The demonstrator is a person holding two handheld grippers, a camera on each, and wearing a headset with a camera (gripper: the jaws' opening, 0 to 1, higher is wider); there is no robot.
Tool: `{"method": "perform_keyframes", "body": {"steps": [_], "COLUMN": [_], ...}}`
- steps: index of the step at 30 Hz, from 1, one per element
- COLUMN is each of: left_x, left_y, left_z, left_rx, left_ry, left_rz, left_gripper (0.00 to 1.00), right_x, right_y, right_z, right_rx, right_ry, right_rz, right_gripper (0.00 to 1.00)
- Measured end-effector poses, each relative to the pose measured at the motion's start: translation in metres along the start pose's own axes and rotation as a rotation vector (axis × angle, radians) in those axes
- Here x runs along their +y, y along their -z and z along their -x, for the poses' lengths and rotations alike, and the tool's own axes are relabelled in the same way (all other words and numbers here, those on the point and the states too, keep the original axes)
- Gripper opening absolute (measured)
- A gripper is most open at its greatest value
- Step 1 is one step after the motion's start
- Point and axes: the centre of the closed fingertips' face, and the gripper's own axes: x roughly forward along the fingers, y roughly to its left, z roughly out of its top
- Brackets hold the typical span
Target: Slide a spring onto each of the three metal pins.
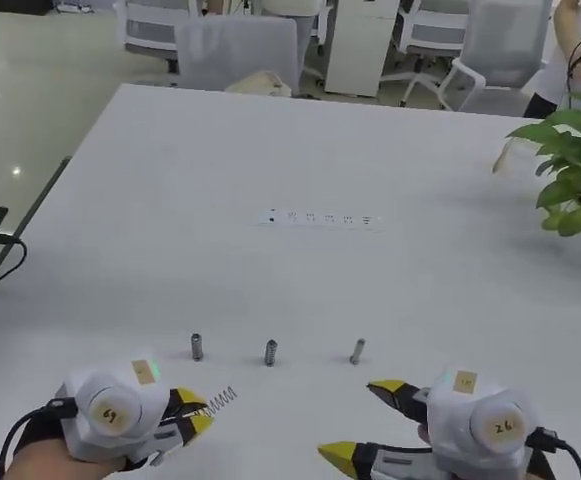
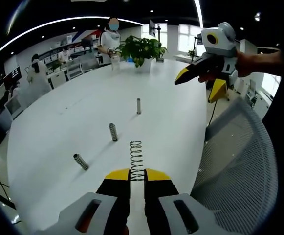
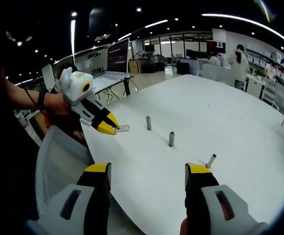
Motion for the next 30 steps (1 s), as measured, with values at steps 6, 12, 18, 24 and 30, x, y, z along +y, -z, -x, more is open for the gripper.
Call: {"method": "perform_keyframes", "body": {"steps": [6, 12, 18, 24, 30], "left_x": [0.001, -0.003, -0.013, -0.020, -0.029], "left_y": [-0.005, -0.011, -0.015, -0.027, -0.039], "left_z": [0.010, 0.015, 0.014, 0.013, 0.012], "left_rx": [-0.020, -0.035, -0.035, -0.057, -0.075], "left_ry": [-0.011, -0.011, 0.009, 0.027, 0.042], "left_rz": [-0.006, -0.022, -0.053, -0.070, -0.099], "left_gripper": [0.02, 0.02, 0.02, 0.02, 0.02], "right_x": [0.006, 0.016, 0.025, 0.031, 0.034], "right_y": [-0.006, -0.007, -0.010, -0.016, -0.019], "right_z": [-0.007, -0.014, -0.018, -0.022, -0.025], "right_rx": [-0.004, 0.007, 0.009, 0.000, 0.002], "right_ry": [-0.030, -0.064, -0.095, -0.122, -0.137], "right_rz": [0.008, 0.020, 0.031, 0.040, 0.054], "right_gripper": [0.60, 0.59, 0.56, 0.52, 0.51]}}
